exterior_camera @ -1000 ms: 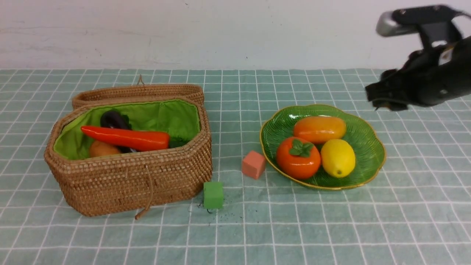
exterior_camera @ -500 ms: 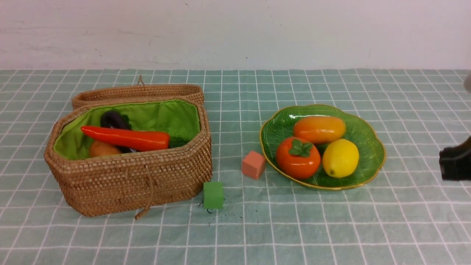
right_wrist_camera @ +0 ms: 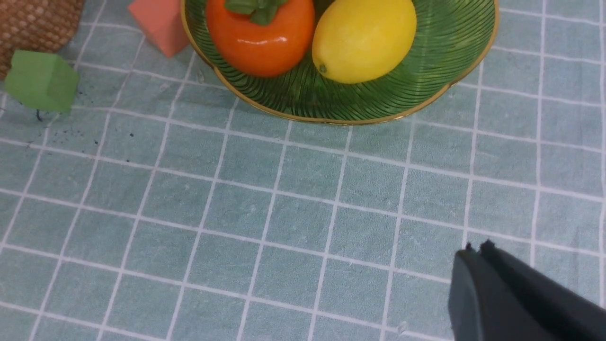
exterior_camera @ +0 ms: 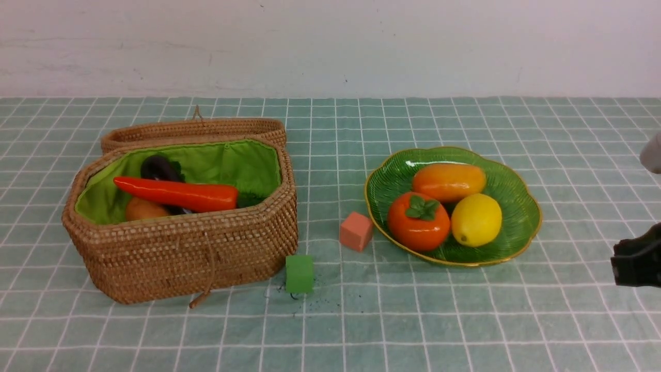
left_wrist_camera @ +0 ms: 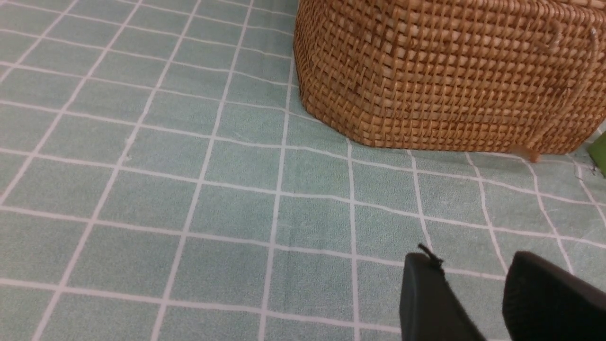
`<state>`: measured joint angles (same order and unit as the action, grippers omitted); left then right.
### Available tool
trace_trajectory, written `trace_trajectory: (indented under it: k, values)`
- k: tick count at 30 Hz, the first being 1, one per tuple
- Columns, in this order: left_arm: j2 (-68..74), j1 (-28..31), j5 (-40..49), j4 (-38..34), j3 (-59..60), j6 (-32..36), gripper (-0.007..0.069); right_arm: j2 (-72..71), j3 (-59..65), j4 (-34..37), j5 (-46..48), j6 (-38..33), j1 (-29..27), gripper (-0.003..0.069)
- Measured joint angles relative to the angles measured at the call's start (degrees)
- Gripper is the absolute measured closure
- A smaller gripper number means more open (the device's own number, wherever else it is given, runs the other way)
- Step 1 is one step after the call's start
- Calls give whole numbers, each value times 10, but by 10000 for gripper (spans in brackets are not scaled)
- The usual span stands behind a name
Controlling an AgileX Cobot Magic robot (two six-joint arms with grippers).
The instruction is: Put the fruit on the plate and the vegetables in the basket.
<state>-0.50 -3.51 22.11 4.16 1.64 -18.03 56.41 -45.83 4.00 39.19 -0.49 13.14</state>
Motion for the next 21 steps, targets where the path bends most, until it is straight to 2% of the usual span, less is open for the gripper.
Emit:
trace_trajectory:
  k: [6,11,16,21]
  values:
    - [0,0,0,0,0,0,386,-1,0,-8,-1,-3,0,672]
    - [0,0,1,0,0,0,386,-42,1,-75,-8,-32,-28,668]
    - [0,0,1,0,0,0,386,-171,34,-94,-34,-35,-118,664]
    - [0,0,1,0,0,0,386,-311,160,-99,-112,1,-181,659]
